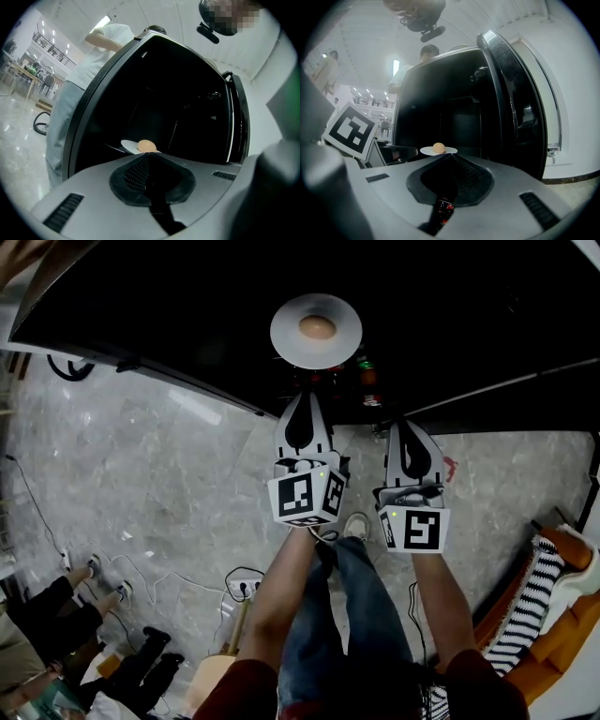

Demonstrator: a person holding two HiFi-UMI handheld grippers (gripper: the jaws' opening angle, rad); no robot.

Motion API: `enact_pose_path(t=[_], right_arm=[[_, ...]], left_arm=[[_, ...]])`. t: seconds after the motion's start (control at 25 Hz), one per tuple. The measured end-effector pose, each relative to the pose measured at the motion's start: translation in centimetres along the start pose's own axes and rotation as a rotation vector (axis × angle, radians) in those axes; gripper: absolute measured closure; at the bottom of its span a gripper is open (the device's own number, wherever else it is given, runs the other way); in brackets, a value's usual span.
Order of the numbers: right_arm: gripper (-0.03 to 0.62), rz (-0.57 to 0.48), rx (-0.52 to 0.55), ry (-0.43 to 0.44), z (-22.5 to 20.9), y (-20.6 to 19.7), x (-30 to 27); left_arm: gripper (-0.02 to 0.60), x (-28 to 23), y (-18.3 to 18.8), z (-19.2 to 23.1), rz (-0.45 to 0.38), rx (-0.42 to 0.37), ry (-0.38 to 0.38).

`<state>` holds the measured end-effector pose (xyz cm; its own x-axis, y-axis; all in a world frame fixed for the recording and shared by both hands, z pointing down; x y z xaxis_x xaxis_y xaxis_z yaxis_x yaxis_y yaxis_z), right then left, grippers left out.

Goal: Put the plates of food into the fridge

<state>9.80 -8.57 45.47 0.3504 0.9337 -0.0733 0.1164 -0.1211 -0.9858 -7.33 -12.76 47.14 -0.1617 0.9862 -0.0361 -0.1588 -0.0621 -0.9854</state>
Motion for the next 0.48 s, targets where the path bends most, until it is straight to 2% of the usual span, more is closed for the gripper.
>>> enact_pose_path(t=[0.32, 0.48], right_arm=[[0.583, 0.007, 0.0, -0.001, -0.2, 0.0, 0.0], [0.583, 0.01, -0.001, 0.0, -0.3, -0.2, -0.1]], left_arm=[[0.575, -1.1, -0.3, -0.2, 0.048, -0.025, 0.016], [0.575, -1.5, -0.6, -0.1, 0.064, -0.064, 0.022]])
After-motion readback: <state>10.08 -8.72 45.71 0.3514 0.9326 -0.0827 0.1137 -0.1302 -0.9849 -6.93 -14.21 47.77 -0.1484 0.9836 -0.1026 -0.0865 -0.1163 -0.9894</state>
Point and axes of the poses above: the fingertips, and each gripper's own axes: x backward along the fingers, z to its left, y out of its top, the point moved 7 cm from there along x, backward along the fingers, and after that the axes turned 11 degrees about -x, right-handed, at the moved point
